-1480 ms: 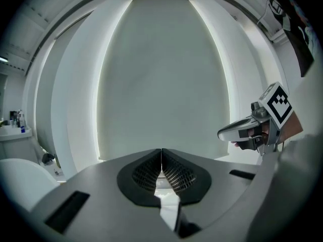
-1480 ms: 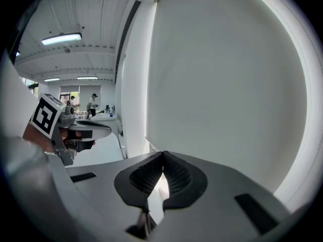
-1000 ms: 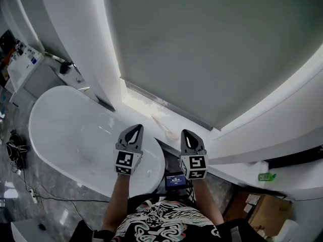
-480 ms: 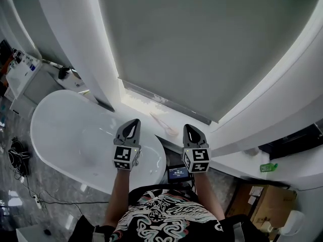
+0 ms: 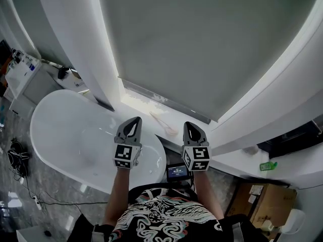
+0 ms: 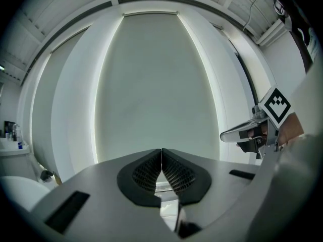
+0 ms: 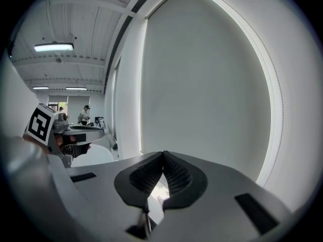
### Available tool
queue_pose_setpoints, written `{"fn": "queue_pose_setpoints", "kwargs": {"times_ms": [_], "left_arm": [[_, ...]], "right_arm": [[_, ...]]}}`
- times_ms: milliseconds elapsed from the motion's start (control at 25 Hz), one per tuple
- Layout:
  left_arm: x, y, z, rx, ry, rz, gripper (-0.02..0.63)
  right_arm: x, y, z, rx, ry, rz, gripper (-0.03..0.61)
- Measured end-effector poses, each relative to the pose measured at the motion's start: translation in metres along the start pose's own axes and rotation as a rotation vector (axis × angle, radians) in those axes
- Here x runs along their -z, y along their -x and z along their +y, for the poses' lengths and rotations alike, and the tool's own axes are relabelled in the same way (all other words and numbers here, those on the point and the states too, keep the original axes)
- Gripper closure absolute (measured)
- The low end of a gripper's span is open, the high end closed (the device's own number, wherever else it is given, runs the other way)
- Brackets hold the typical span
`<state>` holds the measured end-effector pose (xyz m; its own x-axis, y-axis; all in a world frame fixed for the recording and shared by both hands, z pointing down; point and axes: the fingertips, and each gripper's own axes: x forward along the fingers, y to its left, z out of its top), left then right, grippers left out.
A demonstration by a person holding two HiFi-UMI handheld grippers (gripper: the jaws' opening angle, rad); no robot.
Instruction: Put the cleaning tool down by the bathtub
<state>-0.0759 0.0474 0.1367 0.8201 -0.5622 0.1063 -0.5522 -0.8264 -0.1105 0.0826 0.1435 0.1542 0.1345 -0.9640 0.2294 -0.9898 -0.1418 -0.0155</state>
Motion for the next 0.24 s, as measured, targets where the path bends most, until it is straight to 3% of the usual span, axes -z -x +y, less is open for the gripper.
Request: {"fn": "queue_pose_setpoints", "kwargs": {"times_ms": [240], "left_arm": [[-0.0009,0.0039,0.0018,0.001,0.0,0.009,0.597]], "right_arm": [[-0.001,0.0013,0.0034,-0.004,0.003,0.003,0.551]]}}
